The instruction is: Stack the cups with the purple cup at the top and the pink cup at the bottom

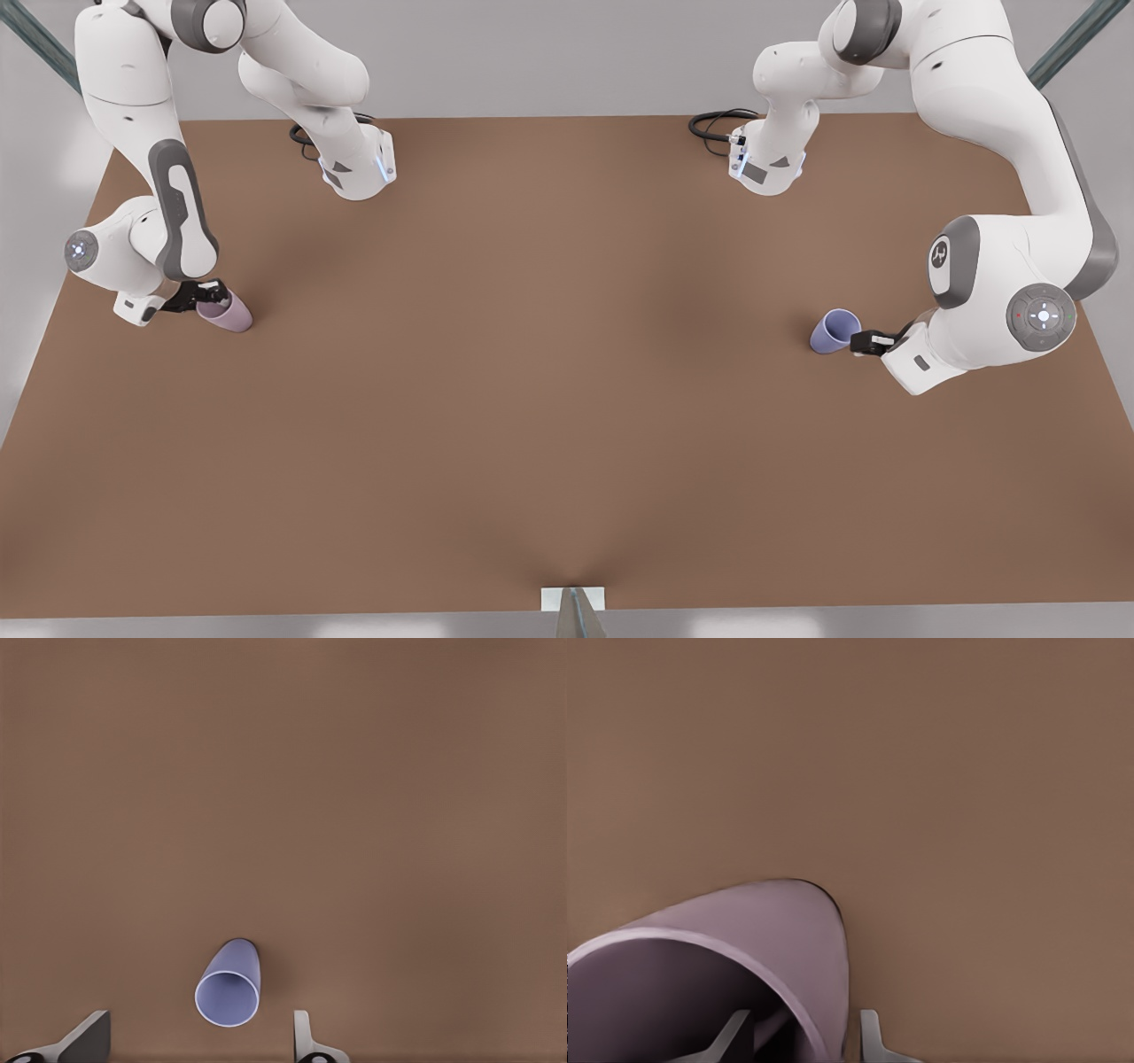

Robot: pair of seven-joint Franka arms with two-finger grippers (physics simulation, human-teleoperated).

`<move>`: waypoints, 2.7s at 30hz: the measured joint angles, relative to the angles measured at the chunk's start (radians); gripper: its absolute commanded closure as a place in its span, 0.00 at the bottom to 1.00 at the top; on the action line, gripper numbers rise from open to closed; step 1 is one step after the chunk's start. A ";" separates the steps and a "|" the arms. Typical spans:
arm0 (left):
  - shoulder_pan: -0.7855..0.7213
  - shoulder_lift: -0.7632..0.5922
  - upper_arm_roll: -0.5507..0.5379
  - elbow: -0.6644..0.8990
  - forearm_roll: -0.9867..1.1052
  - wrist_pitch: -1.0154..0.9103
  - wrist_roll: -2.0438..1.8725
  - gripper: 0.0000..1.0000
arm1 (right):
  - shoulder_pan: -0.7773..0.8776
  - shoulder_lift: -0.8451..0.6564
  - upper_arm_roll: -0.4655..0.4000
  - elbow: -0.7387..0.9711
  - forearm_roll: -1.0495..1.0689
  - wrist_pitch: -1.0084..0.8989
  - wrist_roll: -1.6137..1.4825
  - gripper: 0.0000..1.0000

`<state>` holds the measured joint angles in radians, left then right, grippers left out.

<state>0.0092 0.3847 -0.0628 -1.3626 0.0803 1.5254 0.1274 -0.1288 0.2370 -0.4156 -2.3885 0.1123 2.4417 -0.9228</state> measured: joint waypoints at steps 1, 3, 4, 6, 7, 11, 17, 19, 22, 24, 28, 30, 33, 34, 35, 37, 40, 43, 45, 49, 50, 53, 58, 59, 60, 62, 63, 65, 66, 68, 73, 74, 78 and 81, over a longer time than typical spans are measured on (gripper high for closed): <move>0.000 0.000 0.000 0.000 0.000 0.000 0.000 0.00 | 0.000 -0.001 0.000 0.000 0.002 0.001 -0.004 0.79; 0.000 0.000 0.001 0.000 0.000 -0.001 0.001 0.00 | 0.000 -0.001 0.000 0.000 0.006 0.001 -0.013 0.79; 0.000 0.000 0.001 0.000 0.000 -0.001 0.001 0.00 | 0.000 -0.001 0.000 0.000 0.007 0.002 -0.017 0.79; 0.000 0.000 0.001 0.000 0.000 -0.002 0.002 0.00 | 0.001 -0.002 0.000 0.000 0.008 0.002 -0.023 0.79; 0.000 0.000 0.002 0.000 0.000 -0.003 0.002 0.00 | 0.001 -0.002 0.000 0.001 0.009 0.002 -0.026 0.79; 0.000 -0.001 0.002 0.000 0.000 -0.006 0.004 0.00 | 0.000 -0.002 0.000 0.008 0.010 -0.002 -0.036 0.79; 0.000 -0.001 0.002 0.000 0.000 -0.008 0.005 0.00 | 0.001 -0.007 0.000 0.012 -0.001 -0.002 -0.031 0.79; 0.000 -0.002 0.002 0.000 0.000 -0.010 0.006 0.00 | 0.005 -0.027 0.002 0.012 -0.002 -0.008 -0.028 0.79; 0.000 -0.002 0.010 0.000 0.000 -0.012 0.006 0.00 | 0.071 -0.077 0.003 0.035 -0.003 -0.041 -0.012 0.79; -0.001 -0.004 0.013 -0.010 -0.001 -0.010 0.007 0.00 | 0.153 -0.110 0.006 0.062 -0.003 -0.080 0.011 0.79; -0.001 -0.005 0.014 -0.020 -0.005 -0.006 0.008 0.00 | 0.234 -0.164 0.211 0.148 -0.001 -0.175 0.115 0.79; -0.002 -0.005 0.022 -0.028 -0.011 -0.001 0.008 0.00 | 0.267 -0.146 0.333 0.209 0.001 -0.214 0.194 0.79; -0.001 -0.005 0.026 -0.030 -0.016 0.003 0.008 0.00 | 0.433 -0.037 0.398 0.381 0.005 -0.254 0.348 0.79; -0.001 -0.005 0.026 -0.030 -0.017 0.005 0.008 0.00 | 0.504 0.015 0.403 0.461 0.006 -0.267 0.408 0.79; -0.001 -0.005 0.026 -0.031 -0.018 0.007 0.009 0.00 | 0.573 0.075 0.405 0.559 0.007 -0.285 0.472 0.79; -0.002 -0.005 0.026 -0.031 -0.019 0.011 0.009 0.00 | 0.708 0.229 0.407 0.792 0.011 -0.325 0.609 0.79; -0.003 -0.018 0.028 -0.074 -0.020 0.026 0.008 0.00 | 0.861 0.502 0.408 1.162 0.012 -0.383 0.829 0.79; -0.004 -0.098 0.038 -0.271 -0.020 0.099 0.006 0.00 | 0.956 0.695 0.383 1.392 0.011 -0.422 1.039 0.79; -0.002 -0.147 0.043 -0.411 -0.022 0.179 0.006 0.00 | 1.006 0.767 0.336 1.449 0.011 -0.436 1.167 0.79; -0.004 -0.175 0.054 -0.637 -0.033 0.378 0.005 0.00 | 1.024 0.837 0.323 1.500 0.012 -0.452 1.387 0.79; -0.005 -0.180 0.061 -0.690 -0.034 0.432 0.005 0.00 | 1.024 0.839 0.322 1.501 0.012 -0.456 1.435 0.79; -0.002 -0.184 0.084 -0.811 -0.037 0.573 0.005 0.00 | 1.026 0.841 0.320 1.501 0.015 -0.465 1.564 0.68; -0.003 -0.187 0.092 -0.880 -0.038 0.721 0.005 0.00 | 1.021 0.842 0.321 1.495 0.006 -0.475 1.746 0.16; -0.003 -0.195 0.092 -0.894 -0.038 0.739 0.005 0.00 | 1.019 0.840 0.321 1.494 0.005 -0.476 1.776 0.16; -0.003 -0.201 0.093 -0.904 -0.038 0.754 0.005 0.00 | 1.018 0.839 0.321 1.494 0.007 -0.477 1.805 0.15; -0.004 -0.208 0.097 -0.920 -0.039 0.775 0.005 0.00 | 1.018 0.835 0.320 1.493 0.012 -0.477 1.855 0.15; -0.004 -0.211 0.100 -0.931 -0.039 0.784 0.005 0.00 | 1.018 0.832 0.319 1.493 0.015 -0.478 1.877 0.15; -0.002 -0.215 0.104 -0.952 -0.039 0.797 0.005 0.00 | 1.018 0.828 0.319 1.492 0.019 -0.479 1.919 0.15; -0.002 -0.216 0.105 -0.960 -0.039 0.802 0.005 0.00 | 1.018 0.827 0.319 1.492 0.020 -0.479 1.938 0.15; -0.003 -0.226 0.105 -0.971 -0.039 0.807 0.005 0.00 | 1.019 0.824 0.319 1.491 0.022 -0.480 1.973 0.15; -0.005 -0.252 0.106 -0.988 -0.039 0.805 0.006 0.00 | 1.024 0.820 0.317 1.490 0.024 -0.491 2.046 0.15; -0.005 -0.254 0.106 -0.995 -0.039 0.804 0.006 0.00 | 1.024 0.818 0.317 1.490 0.026 -0.492 2.058 0.15; -0.004 -0.249 0.105 -1.004 -0.039 0.804 0.006 0.00 | 1.023 0.782 0.310 1.490 0.033 -0.511 2.101 0.15; -0.005 -0.241 0.105 -1.004 -0.039 0.806 0.006 0.13 | 1.016 0.646 0.283 1.437 0.052 -0.552 2.125 0.13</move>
<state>0.0045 0.1436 0.0418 -2.3661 0.0415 2.3314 0.1330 0.8874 0.8830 -0.1331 -0.9520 0.1641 1.8895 1.2019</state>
